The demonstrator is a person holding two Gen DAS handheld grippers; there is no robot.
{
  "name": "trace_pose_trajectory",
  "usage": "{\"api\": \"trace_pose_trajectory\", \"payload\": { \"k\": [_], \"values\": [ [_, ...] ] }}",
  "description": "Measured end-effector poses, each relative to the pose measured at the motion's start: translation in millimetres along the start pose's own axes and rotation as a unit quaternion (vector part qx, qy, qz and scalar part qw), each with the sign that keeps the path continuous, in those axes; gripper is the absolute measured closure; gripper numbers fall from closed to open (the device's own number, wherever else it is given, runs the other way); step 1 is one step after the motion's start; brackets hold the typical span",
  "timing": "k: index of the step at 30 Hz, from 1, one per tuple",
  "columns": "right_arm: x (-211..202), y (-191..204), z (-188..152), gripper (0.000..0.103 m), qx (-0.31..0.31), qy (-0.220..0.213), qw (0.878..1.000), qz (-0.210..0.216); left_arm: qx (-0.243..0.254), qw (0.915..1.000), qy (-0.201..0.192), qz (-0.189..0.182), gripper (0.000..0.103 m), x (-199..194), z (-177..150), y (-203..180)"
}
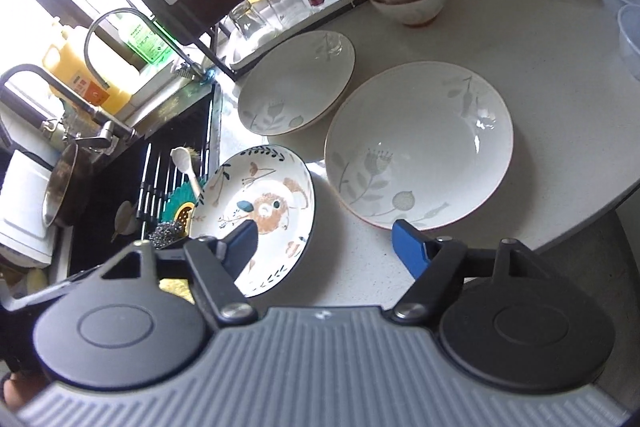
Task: Organize plates and bowls
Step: 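Move both tools toward the rim of the rabbit-print plate, then close both tools on the rabbit-print plate rim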
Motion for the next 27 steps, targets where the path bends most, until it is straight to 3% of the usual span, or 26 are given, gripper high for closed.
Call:
{"api": "trace_pose_trajectory", "payload": {
  "k": [6, 11, 16, 18, 27],
  "values": [
    [31.4, 9.5, -5.6, 0.046, 0.029, 0.042, 0.999, 0.010, -0.021, 0.9995, 0.023, 0.000, 0.010, 13.2, 0.1, 20.1],
    [51.1, 14.7, -13.4, 0.054, 0.040, 0.068, 0.997, 0.020, -0.034, 0.9986, 0.040, 0.001, 0.015, 31.4, 1.4, 39.6],
    [69.0, 13.2, -13.9, 0.054, 0.077, 0.081, 0.994, 0.022, -0.047, 0.9978, 0.046, -0.009, 0.020, 50.6, 9.4, 56.6],
    [74.8, 14.5, -12.5, 0.054, 0.074, 0.079, 0.994, 0.010, -0.054, 0.9965, 0.061, -0.018, 0.030, 59.6, 8.8, 61.7],
    [99.7, 15.0, -17.3, 0.054, 0.097, 0.099, 0.990, 0.003, -0.048, 0.9954, 0.081, -0.017, 0.054, 86.6, 14.6, 76.8]
  ]
}}
Point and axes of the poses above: each gripper's, at about its wrist camera, not at the fingertips, and x roughly the way its jaws point, y to its left, z to its top, the point moved 10 cm from there along x, roughly the way its jaws point, and after that the axes turned 5 degrees about -x, right-handed, at the moved point
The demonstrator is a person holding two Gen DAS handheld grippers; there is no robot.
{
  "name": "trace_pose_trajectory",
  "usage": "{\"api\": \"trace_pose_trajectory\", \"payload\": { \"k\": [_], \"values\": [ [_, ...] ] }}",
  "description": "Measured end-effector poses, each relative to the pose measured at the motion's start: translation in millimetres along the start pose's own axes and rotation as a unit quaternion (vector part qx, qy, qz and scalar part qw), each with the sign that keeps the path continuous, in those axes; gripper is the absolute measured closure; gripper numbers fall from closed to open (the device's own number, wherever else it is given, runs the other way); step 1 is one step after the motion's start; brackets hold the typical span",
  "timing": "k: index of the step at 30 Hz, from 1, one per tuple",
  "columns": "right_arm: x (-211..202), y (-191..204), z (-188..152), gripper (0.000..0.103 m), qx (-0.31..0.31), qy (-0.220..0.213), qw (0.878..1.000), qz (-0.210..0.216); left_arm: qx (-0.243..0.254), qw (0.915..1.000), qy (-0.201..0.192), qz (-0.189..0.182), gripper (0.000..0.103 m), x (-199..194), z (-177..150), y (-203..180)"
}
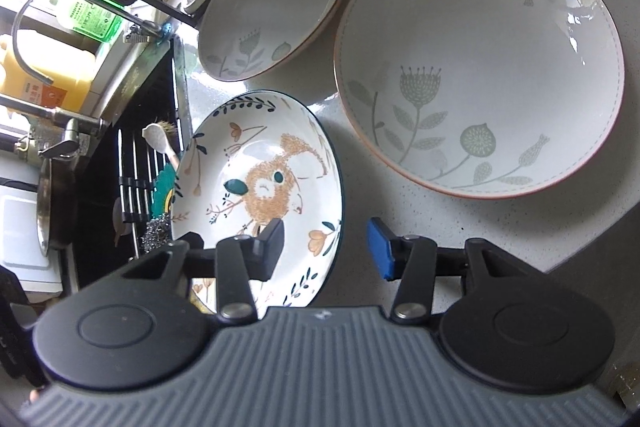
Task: Organize plates and bowls
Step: 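Close both tools on the rabbit-print plate rim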
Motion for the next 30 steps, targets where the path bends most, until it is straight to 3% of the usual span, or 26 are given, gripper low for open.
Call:
{"api": "trace_pose_trajectory", "payload": {
  "k": [7, 11, 20, 23, 30],
  "values": [
    [16.9, 3.1, 2.6, 0.075, -0.007, 0.012, 1.000, -0.005, -0.025, 0.9995, 0.015, -0.016, 0.075, 18.2, 10.4, 14.9],
    [19.1, 5.2, 8.9, 0.079, -0.026, 0.004, 0.999, -0.019, -0.035, 0.9990, 0.017, -0.022, 0.082, 21.5, 13.3, 15.0],
    [21.8, 0.3, 13.6, 0.088, -0.048, -0.004, 0.999, -0.016, -0.029, 0.9994, 0.008, -0.019, 0.086, 22.1, 14.8, 10.6],
    [21.3, 7.0, 14.5, 0.088, -0.102, -0.020, 0.994, -0.025, -0.031, 0.9992, 0.011, -0.022, 0.088, 18.9, 13.6, 11.8],
    [14.4, 8.7, 22.6, 0.088, -0.109, -0.039, 0.993, 0.000, -0.020, 0.9996, 0.001, -0.020, 0.089, 5.9, 13.8, 7.7]
  ]
}}
Point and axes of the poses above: each gripper's, at about its wrist camera, not at the fingertips, and x roughly the way its jaws point, y to its left, z to its top, the point moved 10 cm from there along x, roughly the way its jaws point, and after that the axes turned 5 degrees about -x, right-handed, at the moved point
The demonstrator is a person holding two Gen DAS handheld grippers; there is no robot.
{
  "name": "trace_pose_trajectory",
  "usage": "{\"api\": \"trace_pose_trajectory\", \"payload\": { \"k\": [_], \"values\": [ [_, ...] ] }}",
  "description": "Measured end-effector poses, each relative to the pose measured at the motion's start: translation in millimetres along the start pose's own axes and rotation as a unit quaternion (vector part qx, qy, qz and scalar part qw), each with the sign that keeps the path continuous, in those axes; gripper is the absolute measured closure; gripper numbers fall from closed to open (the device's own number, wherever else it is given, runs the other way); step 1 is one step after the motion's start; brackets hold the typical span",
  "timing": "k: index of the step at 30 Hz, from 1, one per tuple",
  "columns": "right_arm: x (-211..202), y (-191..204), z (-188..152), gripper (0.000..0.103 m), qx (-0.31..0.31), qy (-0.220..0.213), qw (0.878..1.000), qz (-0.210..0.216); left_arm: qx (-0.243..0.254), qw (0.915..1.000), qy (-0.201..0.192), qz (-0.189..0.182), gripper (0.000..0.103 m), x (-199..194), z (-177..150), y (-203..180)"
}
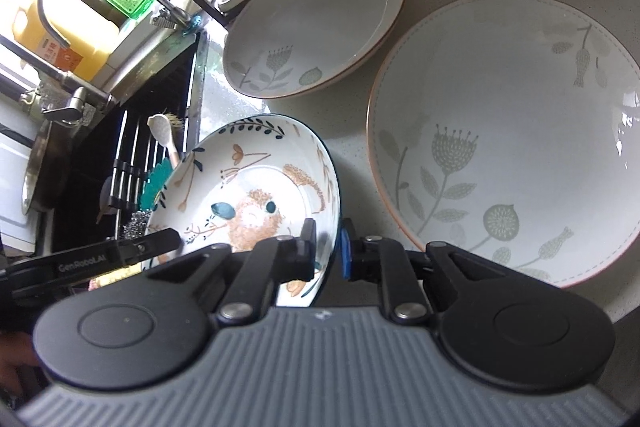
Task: Organize plates and bowls
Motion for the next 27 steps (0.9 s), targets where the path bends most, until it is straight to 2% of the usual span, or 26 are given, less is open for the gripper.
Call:
{"api": "trace_pose_trajectory", "payload": {
  "k": [9, 19, 27],
  "values": [
    [-15.3, -1.8, 10.7, 0.088, -0.027, -0.015, 0.999, 0.023, -0.012, 0.9998, -0.014, -0.005, 0.089, -14.2, -1.7, -12.9],
    [-42.7, -7.0, 27.6, 0.088, -0.034, -0.046, 0.997, 0.050, -0.004, 0.9993, -0.035, -0.010, 0.089, -36.7, 10.2, -38.1],
    [-73.4, -16.9, 41.1, 0.088, -0.038, -0.074, 0.995, 0.051, 0.016, 0.9977, -0.061, -0.026, 0.091, -59.6, 25.6, -74.7]
  ]
}}
Point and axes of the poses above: each gripper's, at about its wrist camera, not at the fingertips, and x roughly the way its jaws point, y to its left, z to its top, the point moved 10 cm from there along x, roughly the way its jaws point, and after that the axes turned 5 degrees about -x, right-handed, at the moved point
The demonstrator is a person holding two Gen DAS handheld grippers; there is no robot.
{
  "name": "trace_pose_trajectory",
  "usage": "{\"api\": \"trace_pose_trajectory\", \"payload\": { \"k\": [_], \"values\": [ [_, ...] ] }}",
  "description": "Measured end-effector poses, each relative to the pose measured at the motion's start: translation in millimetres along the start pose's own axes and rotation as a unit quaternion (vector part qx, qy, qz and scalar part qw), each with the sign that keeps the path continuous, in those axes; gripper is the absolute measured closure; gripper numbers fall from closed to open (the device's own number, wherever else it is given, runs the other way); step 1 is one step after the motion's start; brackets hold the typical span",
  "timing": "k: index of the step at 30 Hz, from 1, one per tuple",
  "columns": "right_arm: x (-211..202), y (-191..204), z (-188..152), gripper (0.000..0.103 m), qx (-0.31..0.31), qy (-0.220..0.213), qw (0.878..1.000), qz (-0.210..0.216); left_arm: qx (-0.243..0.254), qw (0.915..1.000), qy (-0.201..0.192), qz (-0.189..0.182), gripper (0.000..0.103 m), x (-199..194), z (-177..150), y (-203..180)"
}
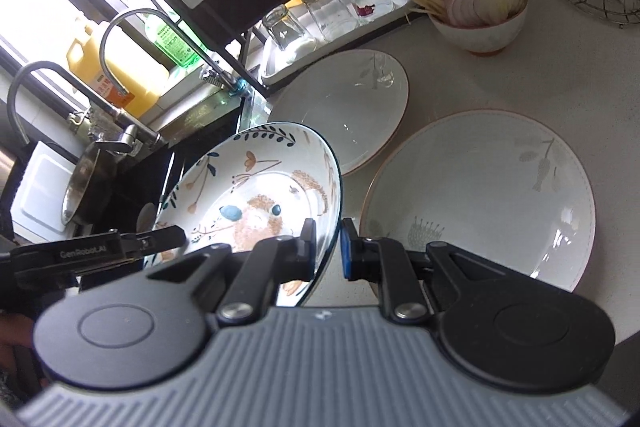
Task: Organize plates and bowls
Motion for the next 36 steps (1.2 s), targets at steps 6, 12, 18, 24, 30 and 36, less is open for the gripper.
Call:
{"api": "trace_pose_trajectory", "payload": {
  "k": [6, 12, 18, 24, 30, 36],
  "values": [
    [-19.0, -16.0, 13.5, 0.088, 0.003, -0.024, 1.000, -0.014, 0.018, 0.9996, -0.011, -0.020, 0.092, 0.5, 8.5, -34.4],
    [-38.2, -42.0, 22.1, 0.088, 0.016, -0.051, 0.998, -0.038, 0.041, 0.9983, -0.002, -0.042, 0.092, 16.4, 9.2, -70.5],
    [-56.1, -75.4, 21.1, 0.088, 0.036, -0.067, 0.994, -0.073, 0.068, 0.9959, 0.011, -0.059, 0.092, 41.3, 4.2, -110.2],
    [-63.6, -109.3, 14.6, 0.088, 0.042, -0.074, 0.990, -0.108, 0.092, 0.9930, 0.027, -0.069, 0.092, 70.2, -4.2, -142.7],
    [-59.3, -130.4, 2.7, 0.088, 0.051, -0.066, 0.987, -0.137, 0.104, 0.9905, 0.060, -0.068, 0.091, 97.3, -24.0, -150.1],
    [-45.0, -130.9, -17.8, 0.088, 0.048, -0.041, 0.987, -0.147, 0.089, 0.9902, 0.091, -0.056, 0.090, 113.5, -43.0, -129.5]
  ]
}}
Point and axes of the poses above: each gripper's, at about its wrist camera, not at the fingertips, and x roughly the way its jaws point, y to its left, z to its top, the point moved 10 cm from there along x, roughly the way its jaws point, and after that the axes turned 5 degrees about -x, right-handed, at the moved point
